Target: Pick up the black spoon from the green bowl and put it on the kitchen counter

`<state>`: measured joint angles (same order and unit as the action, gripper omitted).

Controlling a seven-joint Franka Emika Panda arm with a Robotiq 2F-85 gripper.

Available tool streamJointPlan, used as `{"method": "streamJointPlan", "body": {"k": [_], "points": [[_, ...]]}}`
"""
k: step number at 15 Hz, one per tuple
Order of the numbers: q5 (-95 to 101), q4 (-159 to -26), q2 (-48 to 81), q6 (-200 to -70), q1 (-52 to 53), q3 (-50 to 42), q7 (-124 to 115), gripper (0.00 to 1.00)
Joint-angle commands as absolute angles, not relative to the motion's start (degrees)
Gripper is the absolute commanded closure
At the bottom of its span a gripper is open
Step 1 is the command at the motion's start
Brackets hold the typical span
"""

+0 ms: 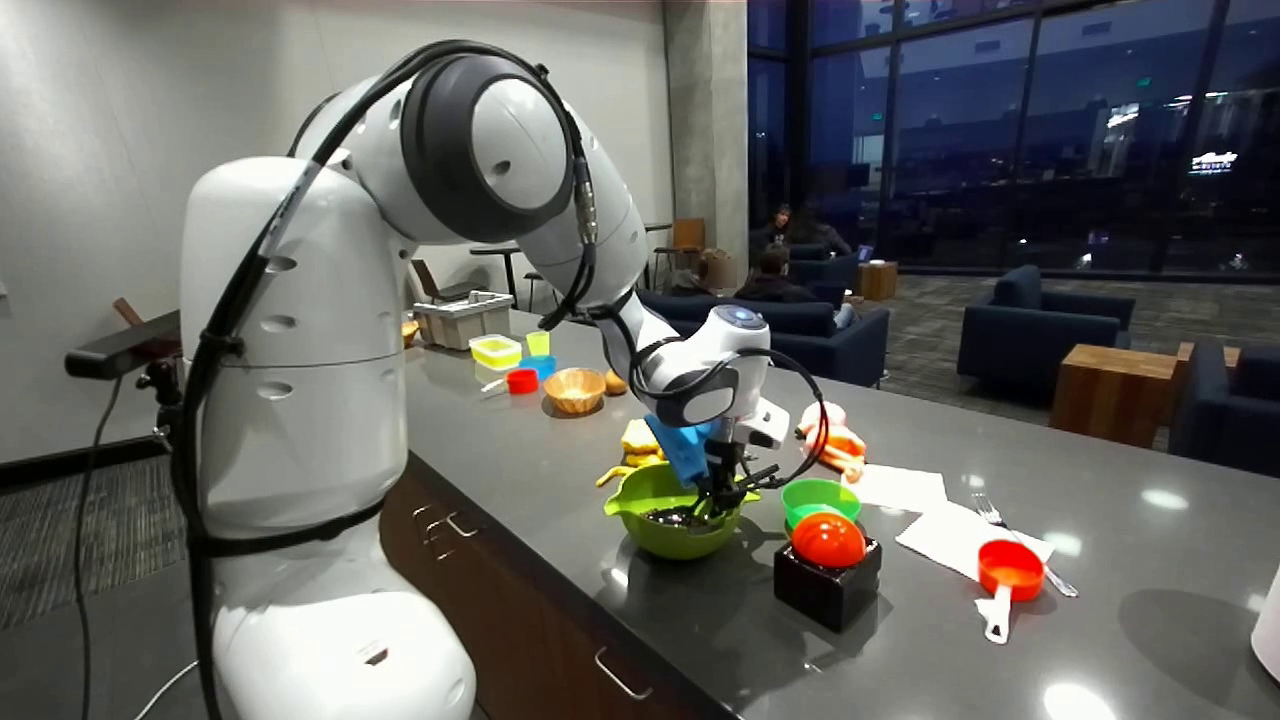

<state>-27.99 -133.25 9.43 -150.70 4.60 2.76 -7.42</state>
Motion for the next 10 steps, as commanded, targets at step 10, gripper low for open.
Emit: {"method": "streamJointPlan", "body": {"k": [10], "points": [[-23.02,-133.84,6.92,-151.73,4.70,3.48,-11.51,0.99]]}}
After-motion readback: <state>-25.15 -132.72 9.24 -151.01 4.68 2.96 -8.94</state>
